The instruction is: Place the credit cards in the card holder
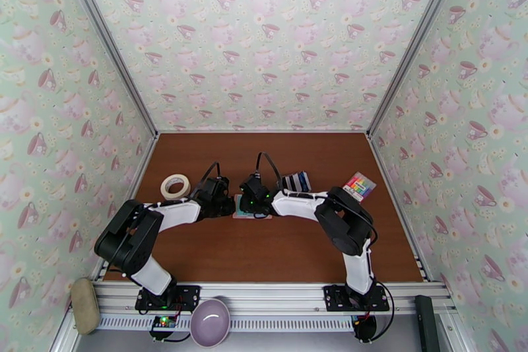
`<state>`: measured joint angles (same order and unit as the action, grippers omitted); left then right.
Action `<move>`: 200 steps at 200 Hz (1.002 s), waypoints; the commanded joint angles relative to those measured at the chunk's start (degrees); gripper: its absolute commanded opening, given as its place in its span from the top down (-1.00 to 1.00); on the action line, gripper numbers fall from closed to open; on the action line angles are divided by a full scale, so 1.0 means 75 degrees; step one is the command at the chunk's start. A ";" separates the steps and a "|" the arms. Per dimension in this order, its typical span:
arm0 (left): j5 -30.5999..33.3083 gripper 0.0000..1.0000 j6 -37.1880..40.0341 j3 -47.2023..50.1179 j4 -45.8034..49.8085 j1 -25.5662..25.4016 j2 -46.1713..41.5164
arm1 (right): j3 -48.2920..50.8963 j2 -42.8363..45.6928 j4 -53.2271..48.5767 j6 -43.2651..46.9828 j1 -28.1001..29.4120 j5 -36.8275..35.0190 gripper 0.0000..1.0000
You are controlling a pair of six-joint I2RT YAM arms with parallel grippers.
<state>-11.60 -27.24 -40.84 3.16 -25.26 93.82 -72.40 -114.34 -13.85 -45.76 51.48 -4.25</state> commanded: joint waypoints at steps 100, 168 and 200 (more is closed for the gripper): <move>0.0069 0.57 0.0193 -0.0322 0.0940 0.0190 -0.0257 | 0.0429 0.0994 -0.0023 0.0288 -0.0007 -0.0177 0.16; -0.0164 0.56 0.0129 -0.0608 0.1217 0.0153 -0.0801 | 0.0971 0.1402 0.0085 0.0428 -0.0502 -0.0105 0.16; -0.0364 0.56 0.0053 -0.0634 0.1035 -0.0057 -0.0862 | 0.1020 0.1335 0.0165 0.0540 -0.0729 0.0072 0.16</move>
<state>-12.36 -26.79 -44.23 10.92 -24.36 88.58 -65.36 -105.10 -13.65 -43.18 47.03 -4.25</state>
